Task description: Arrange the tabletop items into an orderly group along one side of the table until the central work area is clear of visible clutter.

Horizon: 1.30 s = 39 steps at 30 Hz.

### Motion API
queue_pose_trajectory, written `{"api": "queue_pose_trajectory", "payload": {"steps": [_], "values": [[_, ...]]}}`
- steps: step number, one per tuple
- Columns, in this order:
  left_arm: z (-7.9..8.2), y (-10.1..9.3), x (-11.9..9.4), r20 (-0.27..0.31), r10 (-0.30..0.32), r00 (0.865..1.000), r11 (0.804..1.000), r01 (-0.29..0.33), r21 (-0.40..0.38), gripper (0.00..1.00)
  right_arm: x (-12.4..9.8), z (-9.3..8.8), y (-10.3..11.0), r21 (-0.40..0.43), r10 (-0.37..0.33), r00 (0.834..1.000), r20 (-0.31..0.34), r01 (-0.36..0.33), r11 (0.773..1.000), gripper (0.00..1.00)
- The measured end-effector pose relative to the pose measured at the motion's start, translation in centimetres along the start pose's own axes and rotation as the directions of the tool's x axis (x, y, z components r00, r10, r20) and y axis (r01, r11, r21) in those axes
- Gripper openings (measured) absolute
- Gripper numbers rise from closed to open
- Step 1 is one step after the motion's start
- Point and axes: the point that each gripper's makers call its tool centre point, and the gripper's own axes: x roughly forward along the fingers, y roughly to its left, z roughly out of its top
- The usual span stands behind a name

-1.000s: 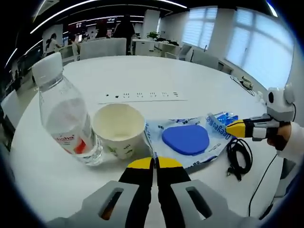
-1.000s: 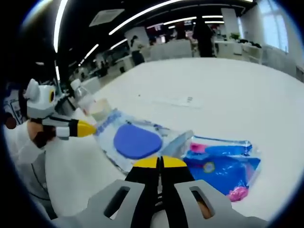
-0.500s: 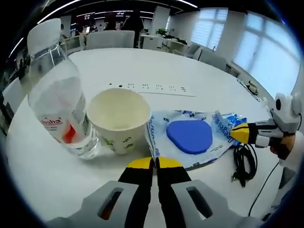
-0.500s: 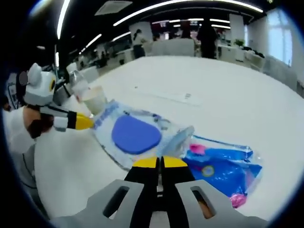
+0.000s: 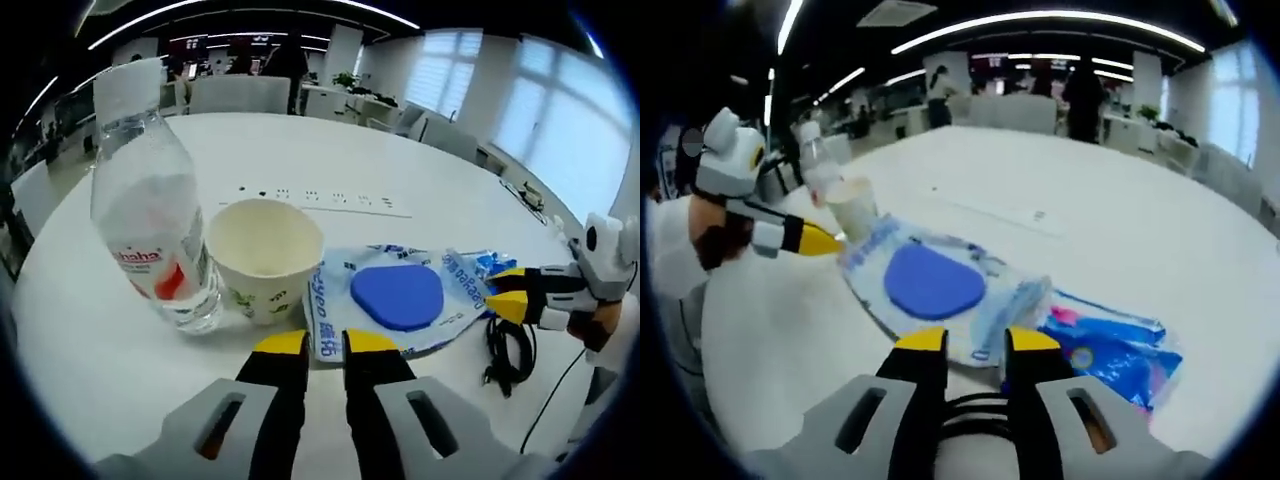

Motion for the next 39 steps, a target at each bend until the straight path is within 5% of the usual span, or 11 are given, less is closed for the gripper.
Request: {"api": "queue_pose_trajectory", "payload": {"steps": [9,14,21,30,33,39], "values": [[0.2,-0.2,-2.8,0.039,-0.009,0.999,0.998,0.007,0.054,0.55,-2.7,-0.1,0.1,0.041,0.004,1.000,0.021,-0.005,0.999,0.33],[1.5,-0.1,-5.3,0.122,-0.009,0.992,0.999,0.004,0.039,0.71,-5.0,-0.3,0.5,0.152,0.028,0.999,0.038,-0.034,0.988,0.42],[0.3,0.6,-7.3,0.122,-0.002,0.992,0.997,-0.008,0.080,0.95,-8.3,-1.2,0.4,0.179,0.020,0.999,0.049,-0.029,0.984,0.62],[-1.8,2.0,-11.0,0.079,0.019,0.997,0.994,-0.027,0.106,1.00,-13.1,-3.7,0.7,0.186,0.018,0.999,0.050,-0.027,0.982,0.80],[-2.6,2.5,-12.4,0.063,0.024,0.998,0.993,-0.031,0.114,1.00,-14.5,-4.6,0.9,0.263,0.030,0.999,0.044,-0.041,0.964,0.82],[-4.9,3.7,-14.1,0.027,0.022,0.999,0.997,-0.024,0.077,1.00,-16.8,-5.8,0.7,0.286,0.002,0.999,0.049,-0.016,0.958,0.83]]}}
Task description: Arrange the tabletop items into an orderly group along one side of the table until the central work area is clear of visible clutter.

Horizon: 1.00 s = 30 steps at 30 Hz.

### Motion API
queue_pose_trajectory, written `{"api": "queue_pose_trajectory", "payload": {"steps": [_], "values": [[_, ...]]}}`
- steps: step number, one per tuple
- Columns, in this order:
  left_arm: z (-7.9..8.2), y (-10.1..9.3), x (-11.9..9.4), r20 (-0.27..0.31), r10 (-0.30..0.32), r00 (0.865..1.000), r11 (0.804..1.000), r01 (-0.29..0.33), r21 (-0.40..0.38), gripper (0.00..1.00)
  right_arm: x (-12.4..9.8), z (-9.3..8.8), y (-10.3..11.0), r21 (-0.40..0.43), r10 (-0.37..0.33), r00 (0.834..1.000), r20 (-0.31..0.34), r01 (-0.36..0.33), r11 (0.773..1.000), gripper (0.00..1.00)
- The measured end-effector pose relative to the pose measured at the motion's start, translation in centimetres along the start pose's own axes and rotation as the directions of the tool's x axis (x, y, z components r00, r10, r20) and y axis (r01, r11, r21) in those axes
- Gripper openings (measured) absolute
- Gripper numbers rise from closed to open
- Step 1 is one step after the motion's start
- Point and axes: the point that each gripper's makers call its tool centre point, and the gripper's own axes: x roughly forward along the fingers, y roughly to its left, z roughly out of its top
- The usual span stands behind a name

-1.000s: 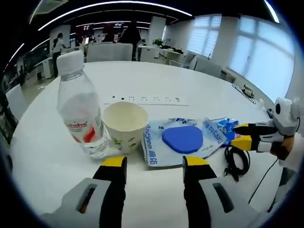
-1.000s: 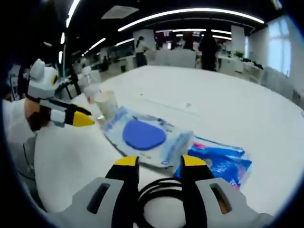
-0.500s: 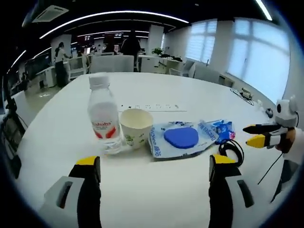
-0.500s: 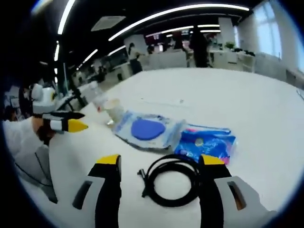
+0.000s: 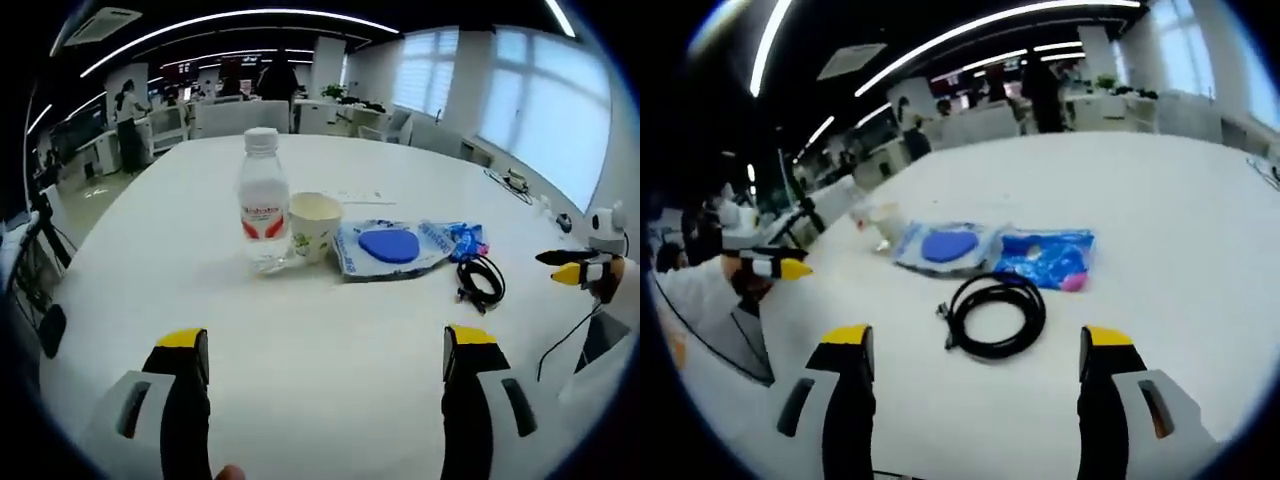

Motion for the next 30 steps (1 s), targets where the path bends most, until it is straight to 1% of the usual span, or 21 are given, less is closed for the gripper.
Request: {"api": "queue_pose_trajectory", "payload": {"steps": [2,6,10,13,17,22,24,26,30], "values": [[-0.5,0.2,-0.6,-0.009,0.003,1.000,1.000,-0.003,0.001,1.00,-0.8,-0.3,0.0,0.024,-0.002,1.000,0.012,0.002,1.000,0.84],[-0.9,0.7,-1.7,-0.001,-0.006,1.000,0.999,0.006,-0.032,1.00,-2.1,-1.4,0.1,0.043,-0.010,1.000,-0.001,0.010,0.999,0.84],[-1.7,0.9,-2.6,-0.011,-0.014,1.000,1.000,0.014,-0.012,1.00,-3.4,-2.2,-0.1,0.068,-0.019,1.000,-0.007,0.020,0.998,0.84],[-2.2,1.3,-3.3,-0.011,-0.015,1.000,0.999,0.015,-0.029,1.00,-4.0,-2.8,-0.6,0.083,-0.032,0.999,-0.011,0.033,0.996,0.83],[-2.7,1.8,-3.8,-0.015,-0.001,1.000,0.999,0.001,-0.037,1.00,-4.4,-3.5,-1.2,0.110,-0.052,0.998,-0.018,0.054,0.992,0.82],[-2.9,1.3,-4.1,-0.019,-0.016,1.000,0.999,0.015,-0.029,1.00,-4.7,-4.0,-1.3,0.135,-0.061,0.998,-0.018,0.063,0.989,0.82],[-2.9,1.2,-4.1,-0.018,-0.021,1.000,0.999,0.020,-0.037,1.00,-4.7,-4.2,-1.4,0.151,-0.059,0.998,-0.023,0.062,0.987,0.82],[-2.8,1.0,-4.0,-0.014,-0.025,1.000,0.997,0.024,-0.069,1.00,-4.8,-4.4,-1.7,0.165,-0.066,0.998,-0.025,0.069,0.984,0.81],[-2.5,0.8,-3.8,-0.008,-0.025,1.000,0.998,0.025,-0.065,1.00,-4.9,-4.4,-1.9,0.189,-0.070,0.997,-0.025,0.073,0.979,0.80]]}}
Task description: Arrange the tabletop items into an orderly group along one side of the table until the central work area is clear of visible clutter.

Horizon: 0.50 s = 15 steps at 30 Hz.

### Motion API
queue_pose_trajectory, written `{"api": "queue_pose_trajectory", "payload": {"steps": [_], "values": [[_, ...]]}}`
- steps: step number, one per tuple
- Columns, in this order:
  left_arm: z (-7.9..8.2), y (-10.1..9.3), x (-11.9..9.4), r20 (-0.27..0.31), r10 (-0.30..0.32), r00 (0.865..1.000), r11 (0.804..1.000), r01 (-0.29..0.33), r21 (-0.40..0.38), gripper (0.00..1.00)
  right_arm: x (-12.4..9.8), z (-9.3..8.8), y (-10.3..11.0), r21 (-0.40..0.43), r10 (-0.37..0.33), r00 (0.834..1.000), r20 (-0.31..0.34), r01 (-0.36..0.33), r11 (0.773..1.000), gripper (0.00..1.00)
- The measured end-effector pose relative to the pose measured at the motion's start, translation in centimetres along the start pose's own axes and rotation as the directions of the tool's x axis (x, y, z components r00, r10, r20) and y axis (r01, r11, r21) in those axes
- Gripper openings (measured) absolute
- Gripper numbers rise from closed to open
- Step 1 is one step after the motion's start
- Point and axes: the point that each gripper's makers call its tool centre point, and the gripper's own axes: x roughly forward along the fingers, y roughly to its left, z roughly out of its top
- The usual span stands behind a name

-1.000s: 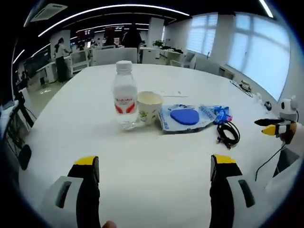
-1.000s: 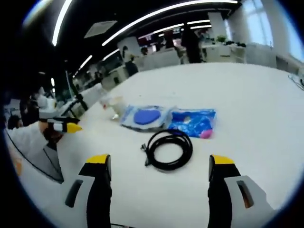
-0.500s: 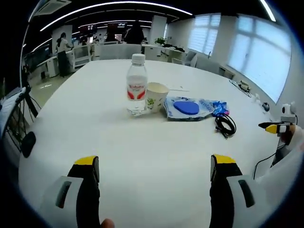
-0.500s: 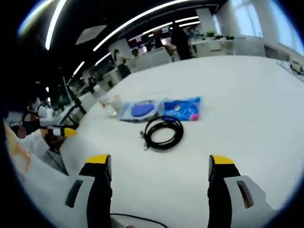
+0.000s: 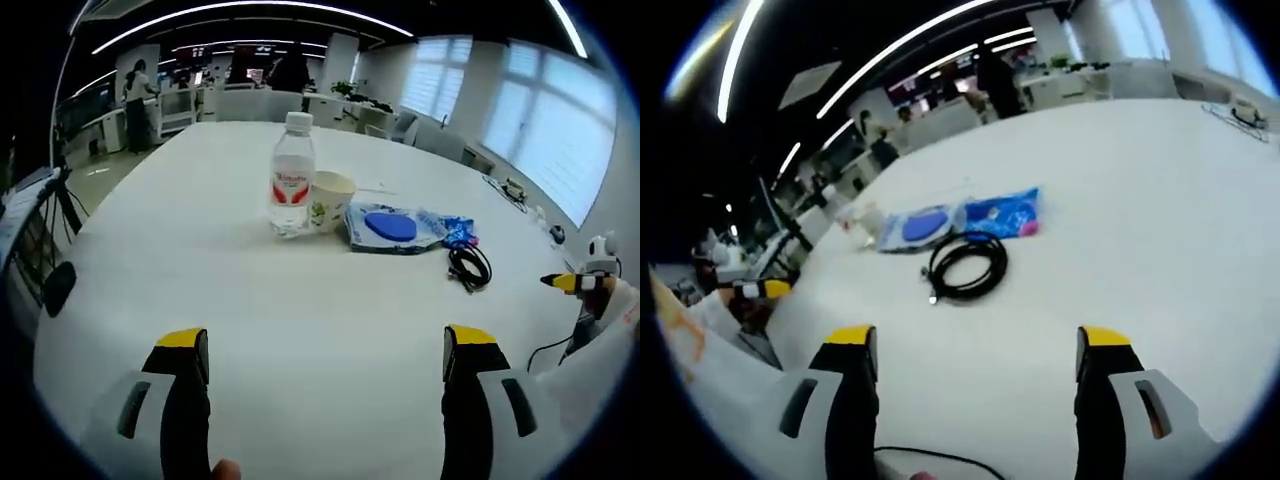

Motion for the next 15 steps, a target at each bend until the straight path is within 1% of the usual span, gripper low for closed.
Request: {"api": "queue_pose_trajectory", "payload": {"steps": [2,9,15], "values": [[0.0,-0.2,0.1,-0.002,-0.004,1.000,1.000,0.004,0.002,1.00,0.1,-0.1,-0.1,0.016,0.001,1.000,-0.004,-0.001,1.000,0.79],[-0.3,-0.8,0.1,-0.014,-0.019,1.000,1.000,0.019,0.010,1.00,0.1,-0.8,0.0,0.022,0.007,1.000,-0.026,-0.006,1.000,0.78],[-0.4,-0.7,-0.3,-0.008,-0.021,1.000,1.000,0.021,0.011,1.00,0.7,-1.1,0.0,0.029,0.016,0.999,-0.050,-0.015,0.999,0.76]]}}
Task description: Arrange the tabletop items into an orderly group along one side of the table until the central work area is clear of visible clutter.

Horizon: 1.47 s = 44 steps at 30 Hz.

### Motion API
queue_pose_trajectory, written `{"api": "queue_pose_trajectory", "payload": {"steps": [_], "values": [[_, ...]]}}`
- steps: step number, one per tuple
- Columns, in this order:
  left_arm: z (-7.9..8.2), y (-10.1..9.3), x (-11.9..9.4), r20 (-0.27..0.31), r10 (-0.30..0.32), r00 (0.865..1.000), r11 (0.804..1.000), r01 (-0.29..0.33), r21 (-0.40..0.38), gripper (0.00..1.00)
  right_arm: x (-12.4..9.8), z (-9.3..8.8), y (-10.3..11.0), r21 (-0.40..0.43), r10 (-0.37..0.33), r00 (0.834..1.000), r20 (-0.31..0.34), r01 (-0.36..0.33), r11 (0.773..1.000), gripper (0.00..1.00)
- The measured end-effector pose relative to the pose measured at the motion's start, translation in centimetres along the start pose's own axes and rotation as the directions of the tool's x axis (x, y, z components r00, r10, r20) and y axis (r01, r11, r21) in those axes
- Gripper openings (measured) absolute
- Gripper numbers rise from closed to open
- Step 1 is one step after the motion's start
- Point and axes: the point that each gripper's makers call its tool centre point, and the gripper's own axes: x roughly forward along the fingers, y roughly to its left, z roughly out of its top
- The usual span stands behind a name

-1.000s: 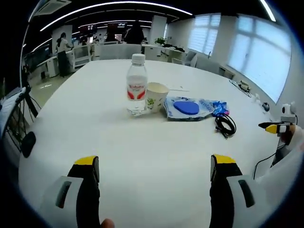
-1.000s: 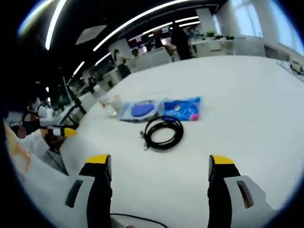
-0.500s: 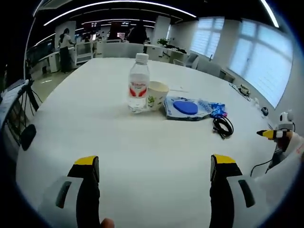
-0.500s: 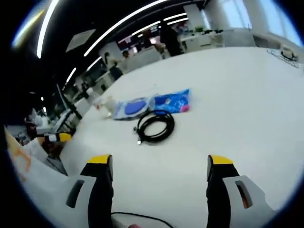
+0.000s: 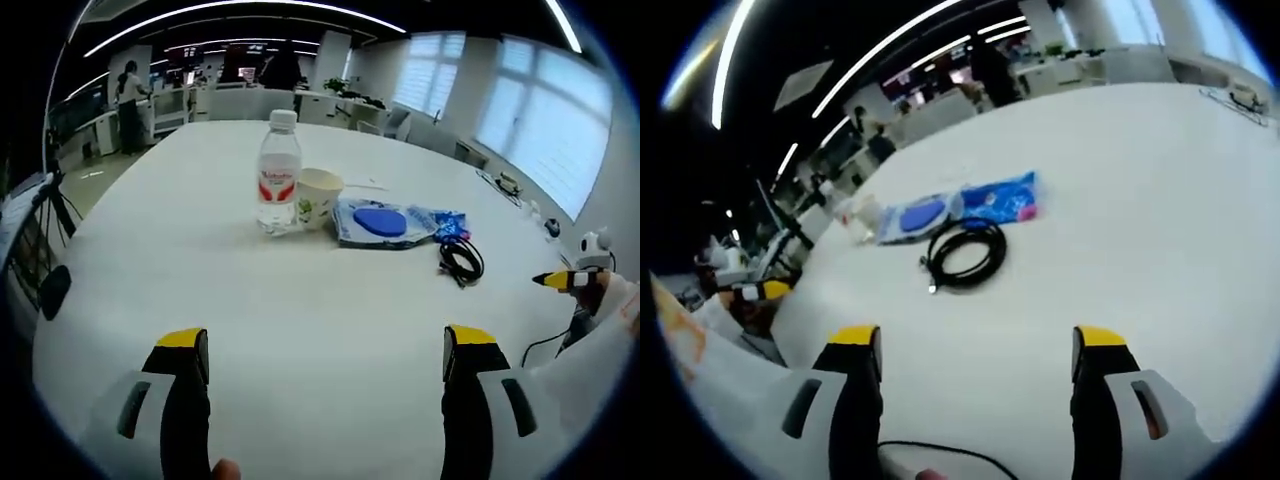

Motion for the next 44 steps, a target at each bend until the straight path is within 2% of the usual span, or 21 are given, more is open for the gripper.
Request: {"api": "queue_pose_trajectory", "payload": {"steps": [8,14,22,28,31,34,37,38,39,41,42,43,44], "values": [[-0.1,0.2,-0.3,0.010,0.006,1.000,1.000,-0.006,-0.006,1.00,0.2,0.6,0.1,0.004,0.012,1.000,0.003,-0.012,1.000,0.76],[0.1,0.4,-0.5,0.028,0.014,1.000,1.000,-0.013,-0.024,1.00,0.4,0.0,-0.2,0.002,0.014,0.999,-0.037,-0.014,1.000,0.73],[-0.1,0.2,-0.5,0.028,0.011,1.000,1.000,-0.010,-0.014,1.00,0.2,0.7,-0.3,0.032,0.013,1.000,-0.010,-0.012,0.999,0.73],[0.2,-0.2,-0.4,0.029,0.003,1.000,1.000,-0.003,-0.002,1.00,-0.1,0.3,-0.7,0.062,0.005,1.000,0.003,-0.005,0.998,0.73],[0.9,-0.5,-0.6,0.058,-0.005,0.998,1.000,0.006,-0.021,1.00,-0.3,0.5,-0.8,0.111,0.009,0.999,0.035,-0.013,0.994,0.73],[1.7,-0.5,-0.9,0.101,-0.011,0.995,0.997,0.018,-0.073,1.00,-0.6,0.9,-0.9,0.144,0.010,0.998,0.064,-0.019,0.989,0.73],[2.1,-0.6,-1.3,0.118,-0.011,0.993,0.997,0.020,-0.075,1.00,-1.0,1.6,-1.0,0.178,0.016,0.994,0.107,-0.035,0.983,0.74],[2.7,-0.8,-1.6,0.140,-0.015,0.990,0.996,0.027,-0.080,1.00,-1.1,1.8,-1.0,0.190,0.020,0.993,0.120,-0.043,0.981,0.74],[3.6,-1.1,-1.8,0.184,-0.030,0.982,0.994,0.049,-0.102,1.00,-1.2,2.3,-0.8,0.224,0.036,0.987,0.155,-0.070,0.972,0.74],[6.4,-2.0,-3.0,0.319,-0.069,0.945,0.973,0.134,-0.186,1.00,-1.5,3.1,-0.6,0.277,0.067,0.977,0.204,-0.123,0.953,0.70],[8.6,-2.9,-4.3,0.433,-0.112,0.895,0.946,0.229,-0.229,0.98,-1.8,3.9,-0.5,0.316,0.087,0.964,0.253,-0.167,0.934,0.65],[10.0,-3.7,-5.4,0.501,-0.149,0.852,0.922,0.303,-0.240,0.93,-2.2,4.6,-0.4,0.334,0.098,0.950,0.297,-0.200,0.921,0.63],[12.8,-4.7,-7.8,0.640,-0.191,0.745,0.881,0.417,-0.224,0.83,-2.9,6.1,0.1,0.348,0.125,0.917,0.379,-0.266,0.899,0.61]]}}
